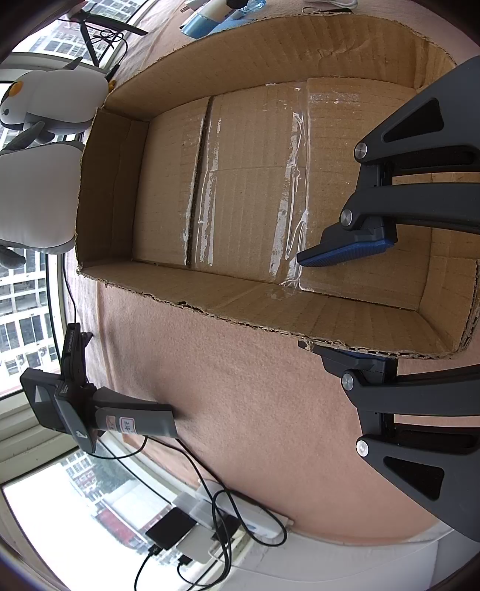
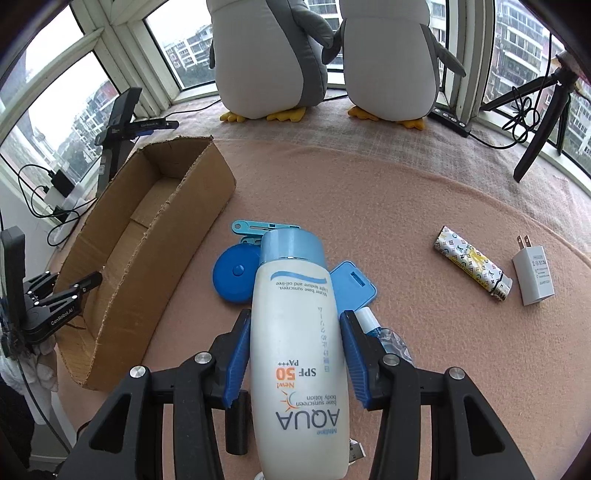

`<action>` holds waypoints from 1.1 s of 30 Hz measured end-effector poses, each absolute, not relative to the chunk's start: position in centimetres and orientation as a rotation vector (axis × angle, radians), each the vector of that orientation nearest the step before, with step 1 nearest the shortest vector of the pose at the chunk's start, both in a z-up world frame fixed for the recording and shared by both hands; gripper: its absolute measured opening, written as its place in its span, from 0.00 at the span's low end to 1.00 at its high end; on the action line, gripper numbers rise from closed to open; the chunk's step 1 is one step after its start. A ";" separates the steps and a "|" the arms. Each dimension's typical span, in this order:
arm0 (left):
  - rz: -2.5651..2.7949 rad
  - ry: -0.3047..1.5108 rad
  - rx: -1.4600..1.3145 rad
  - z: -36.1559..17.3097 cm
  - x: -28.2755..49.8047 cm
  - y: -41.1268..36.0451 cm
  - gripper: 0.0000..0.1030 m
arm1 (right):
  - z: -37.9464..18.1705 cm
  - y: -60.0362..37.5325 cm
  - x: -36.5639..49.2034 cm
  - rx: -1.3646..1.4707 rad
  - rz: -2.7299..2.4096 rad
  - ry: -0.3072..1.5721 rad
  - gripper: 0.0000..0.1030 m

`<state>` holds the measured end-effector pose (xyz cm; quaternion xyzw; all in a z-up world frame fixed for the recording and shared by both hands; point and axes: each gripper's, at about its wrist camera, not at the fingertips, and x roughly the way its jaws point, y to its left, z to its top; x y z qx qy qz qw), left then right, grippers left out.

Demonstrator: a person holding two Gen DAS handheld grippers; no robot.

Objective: Organize rigid objects
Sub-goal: 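Carry the sunscreen bottle with the right gripper into the cardboard box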

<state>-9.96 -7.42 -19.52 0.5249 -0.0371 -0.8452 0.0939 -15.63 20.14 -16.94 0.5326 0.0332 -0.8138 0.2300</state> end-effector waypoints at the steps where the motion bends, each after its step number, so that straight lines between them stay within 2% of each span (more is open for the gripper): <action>1: -2.508 -0.110 1.557 -19.5 -10.0 -7.4 0.35 | -16.6 20.1 -15.6 1.458 -2.247 0.093 0.42; 15: -2.522 -0.091 1.554 -19.6 -9.8 -7.7 0.35 | -11.7 12.4 -14.2 1.297 -2.208 0.075 0.42; 25: -2.540 -0.061 1.554 -19.6 -9.8 -8.1 0.35 | -13.0 5.3 -12.8 1.296 -2.135 0.130 0.42; 33: -2.544 -0.051 1.553 -19.7 -9.7 -8.2 0.35 | -14.3 3.4 -12.7 1.328 -2.120 0.152 0.42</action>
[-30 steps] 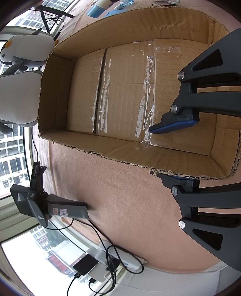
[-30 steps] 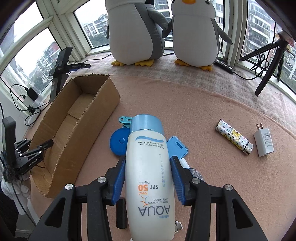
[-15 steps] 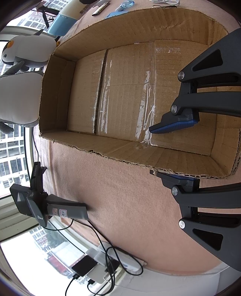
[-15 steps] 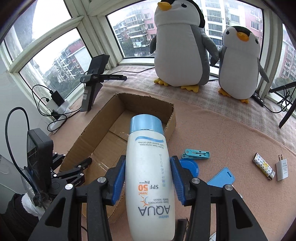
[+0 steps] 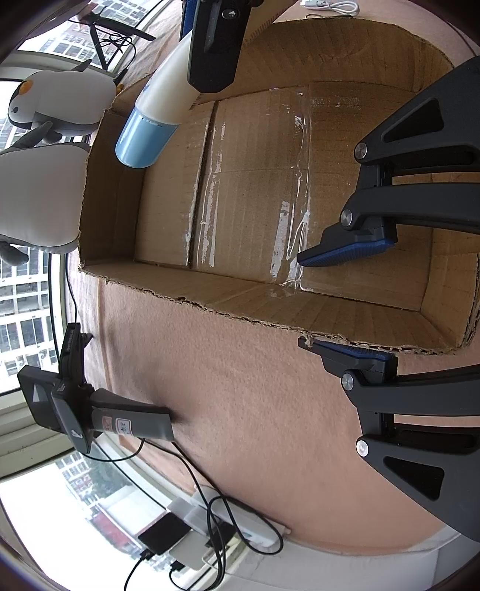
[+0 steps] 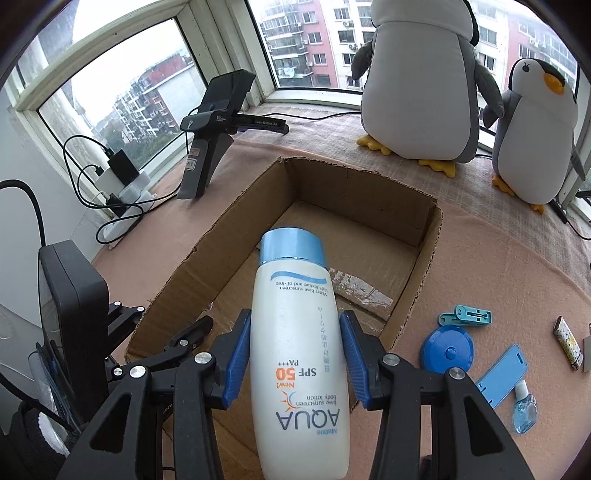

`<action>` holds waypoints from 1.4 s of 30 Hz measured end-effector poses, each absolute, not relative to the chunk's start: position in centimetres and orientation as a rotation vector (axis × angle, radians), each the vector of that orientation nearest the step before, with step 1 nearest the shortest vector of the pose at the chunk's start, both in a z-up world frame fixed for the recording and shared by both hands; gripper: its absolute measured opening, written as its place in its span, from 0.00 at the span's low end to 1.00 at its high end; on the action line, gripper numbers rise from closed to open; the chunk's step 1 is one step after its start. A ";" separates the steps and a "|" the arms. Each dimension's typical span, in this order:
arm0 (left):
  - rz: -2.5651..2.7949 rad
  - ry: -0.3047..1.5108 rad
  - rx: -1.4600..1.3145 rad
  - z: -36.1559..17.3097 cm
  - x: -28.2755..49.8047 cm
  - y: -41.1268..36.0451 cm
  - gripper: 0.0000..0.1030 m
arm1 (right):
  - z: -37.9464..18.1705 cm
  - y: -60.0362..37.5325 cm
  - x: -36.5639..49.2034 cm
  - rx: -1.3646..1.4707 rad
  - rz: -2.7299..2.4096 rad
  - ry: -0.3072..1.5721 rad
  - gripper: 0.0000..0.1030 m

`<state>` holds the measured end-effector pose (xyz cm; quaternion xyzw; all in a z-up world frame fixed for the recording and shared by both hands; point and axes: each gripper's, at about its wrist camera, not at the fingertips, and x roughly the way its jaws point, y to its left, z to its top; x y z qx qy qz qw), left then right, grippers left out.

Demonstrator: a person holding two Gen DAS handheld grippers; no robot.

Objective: Organize rigid objects
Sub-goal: 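Carry the sunscreen bottle with the right gripper into the cardboard box, then open the right gripper to release the bottle and withdraw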

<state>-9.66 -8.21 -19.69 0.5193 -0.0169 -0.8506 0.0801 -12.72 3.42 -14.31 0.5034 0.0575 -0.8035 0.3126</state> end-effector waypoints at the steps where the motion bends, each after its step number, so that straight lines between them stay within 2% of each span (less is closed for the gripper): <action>1: -2.544 -0.050 1.553 -19.7 -9.7 -8.2 0.35 | -14.4 3.2 -12.7 1.329 -2.118 0.152 0.42; 6: -2.544 -0.050 1.554 -19.7 -9.7 -8.3 0.35 | -14.5 2.7 -12.6 1.324 -2.111 0.165 0.43; 7: -2.545 -0.050 1.554 -19.7 -9.7 -8.3 0.35 | -14.3 2.7 -12.5 1.316 -2.117 0.166 0.48; 8: -2.545 -0.049 1.555 -19.7 -9.6 -8.3 0.35 | -14.2 2.7 -12.5 1.311 -2.126 0.164 0.57; 10: -2.544 -0.051 1.554 -19.7 -9.6 -8.3 0.35 | -13.8 3.0 -12.5 1.300 -2.141 0.152 0.65; 23: -2.544 -0.055 1.556 -19.7 -9.7 -8.2 0.34 | -12.2 7.7 -12.8 1.284 -2.222 0.088 0.65; 36: -2.543 -0.063 1.556 -19.6 -9.7 -8.1 0.34 | -11.5 18.2 -13.3 1.272 -2.400 0.046 0.65; 42: -2.542 -0.065 1.554 -19.6 -9.7 -8.1 0.34 | -13.1 21.2 -13.6 1.335 -2.376 0.136 0.65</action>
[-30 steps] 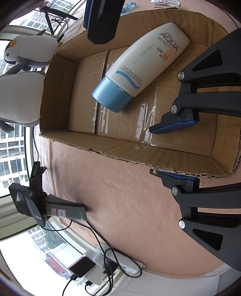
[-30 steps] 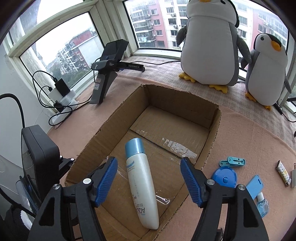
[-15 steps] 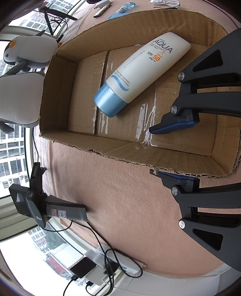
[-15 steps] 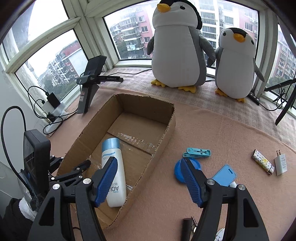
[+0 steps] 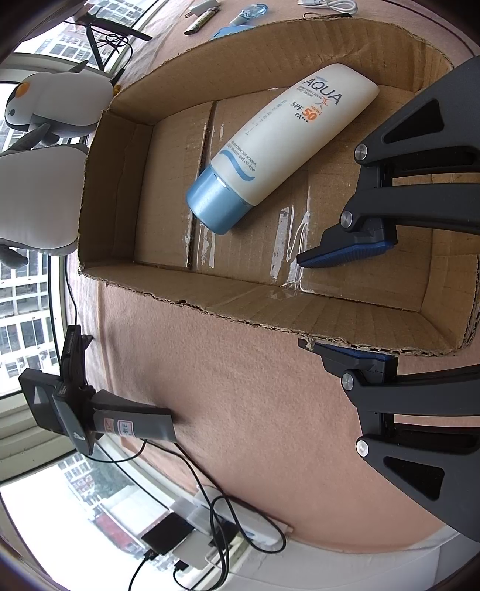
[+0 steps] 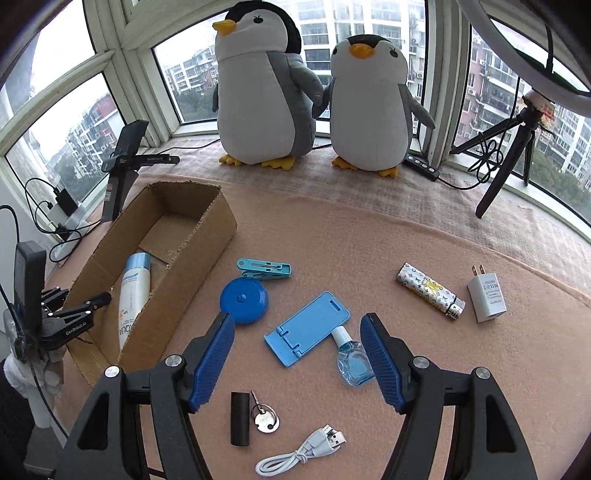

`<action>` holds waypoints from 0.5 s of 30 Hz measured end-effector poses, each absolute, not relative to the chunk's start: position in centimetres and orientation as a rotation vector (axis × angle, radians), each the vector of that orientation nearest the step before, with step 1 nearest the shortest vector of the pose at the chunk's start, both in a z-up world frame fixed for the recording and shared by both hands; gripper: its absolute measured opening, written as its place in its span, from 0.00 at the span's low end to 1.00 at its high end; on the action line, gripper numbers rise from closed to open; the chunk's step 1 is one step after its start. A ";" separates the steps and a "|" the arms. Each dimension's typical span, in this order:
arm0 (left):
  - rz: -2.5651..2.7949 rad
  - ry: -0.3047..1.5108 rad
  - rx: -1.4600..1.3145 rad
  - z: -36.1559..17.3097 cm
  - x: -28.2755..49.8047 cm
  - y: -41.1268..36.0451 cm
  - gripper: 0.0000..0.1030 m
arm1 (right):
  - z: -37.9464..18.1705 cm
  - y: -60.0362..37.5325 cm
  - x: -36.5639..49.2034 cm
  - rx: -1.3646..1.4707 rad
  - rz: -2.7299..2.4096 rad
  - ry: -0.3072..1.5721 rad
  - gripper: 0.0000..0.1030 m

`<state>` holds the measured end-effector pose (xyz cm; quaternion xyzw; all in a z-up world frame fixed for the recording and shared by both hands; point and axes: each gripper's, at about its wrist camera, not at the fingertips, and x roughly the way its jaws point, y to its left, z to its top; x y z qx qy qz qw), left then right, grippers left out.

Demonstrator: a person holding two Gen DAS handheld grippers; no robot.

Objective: Organize rigid objects
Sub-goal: 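Open the right gripper to release the bottle and withdraw, then grasp the blue eye-drop bottle with the right gripper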

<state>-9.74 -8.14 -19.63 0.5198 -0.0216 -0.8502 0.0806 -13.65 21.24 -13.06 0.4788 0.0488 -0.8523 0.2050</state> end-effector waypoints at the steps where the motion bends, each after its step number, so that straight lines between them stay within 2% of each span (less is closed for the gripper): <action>1: -2.542 -0.065 1.554 -19.6 -9.7 -8.1 0.34 | -13.4 21.6 -13.6 1.346 -2.368 0.165 0.65; 12: -2.543 -0.062 1.554 -19.6 -9.7 -8.2 0.34 | -17.1 23.0 -14.3 1.465 -2.308 0.299 0.64; 15: -2.543 -0.063 1.554 -19.6 -9.7 -8.2 0.34 | -17.7 22.9 -14.6 1.480 -2.294 0.315 0.59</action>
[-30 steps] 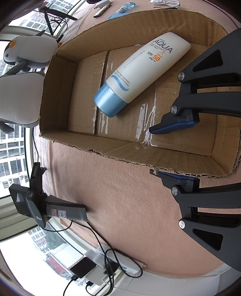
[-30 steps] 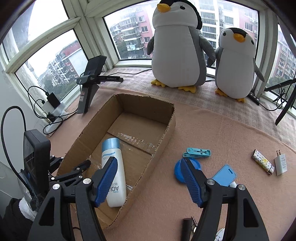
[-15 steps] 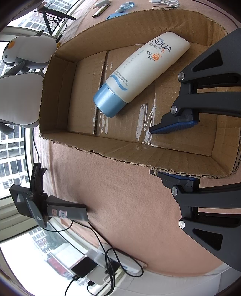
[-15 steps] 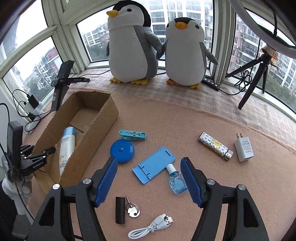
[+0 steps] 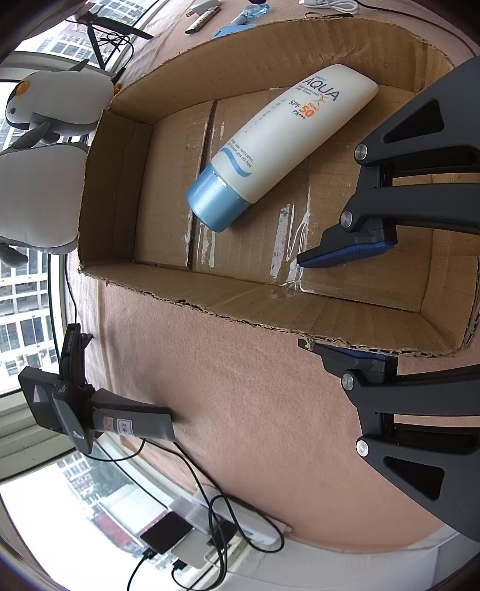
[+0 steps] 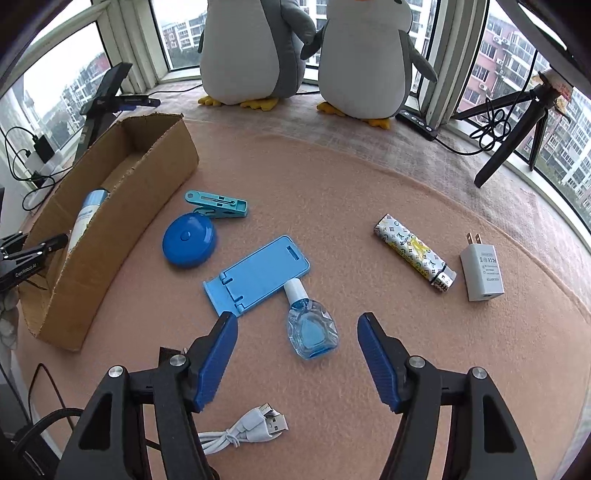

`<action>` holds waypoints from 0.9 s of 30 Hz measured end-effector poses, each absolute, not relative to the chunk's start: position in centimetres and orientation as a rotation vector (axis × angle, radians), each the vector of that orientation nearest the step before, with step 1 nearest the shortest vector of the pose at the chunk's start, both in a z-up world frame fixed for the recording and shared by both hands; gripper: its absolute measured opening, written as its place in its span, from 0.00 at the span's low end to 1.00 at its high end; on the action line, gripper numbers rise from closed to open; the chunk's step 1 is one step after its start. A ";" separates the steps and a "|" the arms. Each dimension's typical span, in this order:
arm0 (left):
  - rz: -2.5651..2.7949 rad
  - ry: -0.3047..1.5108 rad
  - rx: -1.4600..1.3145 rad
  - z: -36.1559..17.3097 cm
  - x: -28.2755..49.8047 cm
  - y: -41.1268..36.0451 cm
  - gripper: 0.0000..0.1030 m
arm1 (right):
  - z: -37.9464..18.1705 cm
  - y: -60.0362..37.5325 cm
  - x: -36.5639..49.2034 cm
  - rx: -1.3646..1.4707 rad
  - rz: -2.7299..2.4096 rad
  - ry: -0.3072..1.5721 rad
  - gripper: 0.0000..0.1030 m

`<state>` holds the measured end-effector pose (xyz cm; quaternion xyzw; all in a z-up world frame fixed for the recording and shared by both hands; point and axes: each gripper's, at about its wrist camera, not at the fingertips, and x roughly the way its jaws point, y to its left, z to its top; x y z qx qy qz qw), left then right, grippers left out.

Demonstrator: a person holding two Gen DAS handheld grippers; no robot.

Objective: Organize rigid objects
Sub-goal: 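Grasp the blue eye-drop bottle with the right gripper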

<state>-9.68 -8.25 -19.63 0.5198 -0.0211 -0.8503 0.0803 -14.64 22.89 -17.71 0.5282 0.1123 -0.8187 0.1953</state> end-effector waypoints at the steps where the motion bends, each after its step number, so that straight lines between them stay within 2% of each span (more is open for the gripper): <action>1: -2.543 -0.062 1.555 -19.6 -9.7 -8.2 0.34 | -17.9 22.9 -14.8 1.486 -2.291 0.315 0.56; 15: -2.543 -0.064 1.554 -19.6 -9.7 -8.2 0.34 | -19.8 22.8 -15.9 1.557 -2.259 0.347 0.43; 22: -2.542 -0.060 1.553 -19.7 -9.6 -8.3 0.34 | -20.4 22.9 -16.0 1.582 -2.251 0.334 0.28; 27: -2.543 -0.054 1.553 -19.7 -9.6 -8.4 0.34 | -20.3 23.0 -15.6 1.586 -2.265 0.315 0.28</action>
